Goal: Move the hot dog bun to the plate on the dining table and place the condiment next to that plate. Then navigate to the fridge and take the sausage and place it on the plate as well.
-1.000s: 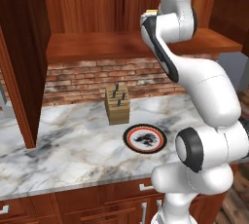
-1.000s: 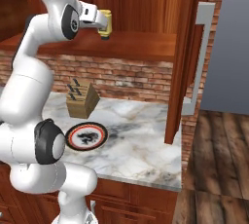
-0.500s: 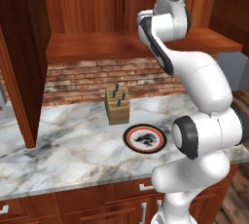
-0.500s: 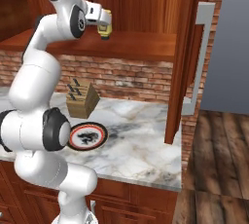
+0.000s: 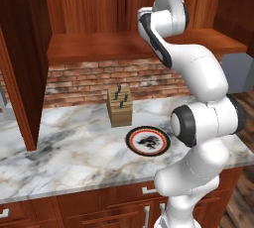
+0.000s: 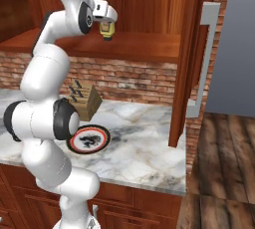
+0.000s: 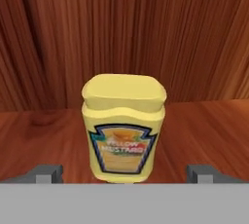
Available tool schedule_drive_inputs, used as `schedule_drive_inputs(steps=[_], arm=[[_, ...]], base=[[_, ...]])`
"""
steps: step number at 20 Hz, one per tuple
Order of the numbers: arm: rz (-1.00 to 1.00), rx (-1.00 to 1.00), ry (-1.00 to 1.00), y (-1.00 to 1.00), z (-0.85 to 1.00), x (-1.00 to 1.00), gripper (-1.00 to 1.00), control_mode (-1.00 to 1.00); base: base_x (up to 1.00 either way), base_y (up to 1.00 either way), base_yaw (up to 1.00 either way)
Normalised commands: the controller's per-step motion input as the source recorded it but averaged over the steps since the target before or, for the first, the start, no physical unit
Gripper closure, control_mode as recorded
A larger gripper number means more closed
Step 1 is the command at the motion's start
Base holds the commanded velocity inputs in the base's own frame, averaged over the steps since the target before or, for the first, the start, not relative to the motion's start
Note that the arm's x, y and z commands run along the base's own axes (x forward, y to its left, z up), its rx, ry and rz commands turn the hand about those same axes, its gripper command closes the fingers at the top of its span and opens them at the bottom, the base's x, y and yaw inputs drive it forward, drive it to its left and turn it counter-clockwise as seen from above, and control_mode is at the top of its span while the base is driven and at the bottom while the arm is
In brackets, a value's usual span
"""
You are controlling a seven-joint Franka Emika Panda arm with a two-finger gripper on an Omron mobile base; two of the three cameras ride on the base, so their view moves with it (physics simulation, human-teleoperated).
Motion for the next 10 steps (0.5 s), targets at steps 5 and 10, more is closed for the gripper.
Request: schedule_drive_inputs(steps=[5,10], arm=[[0.0,0.0,0.0,0.0,0.0,0.19,-1.0,-1.0],[0.0,0.0,0.0,0.0,0.0,0.1,-1.0,-1.0]], base=[[0.0,0.0,0.0],[0.0,0.0,0.0]])
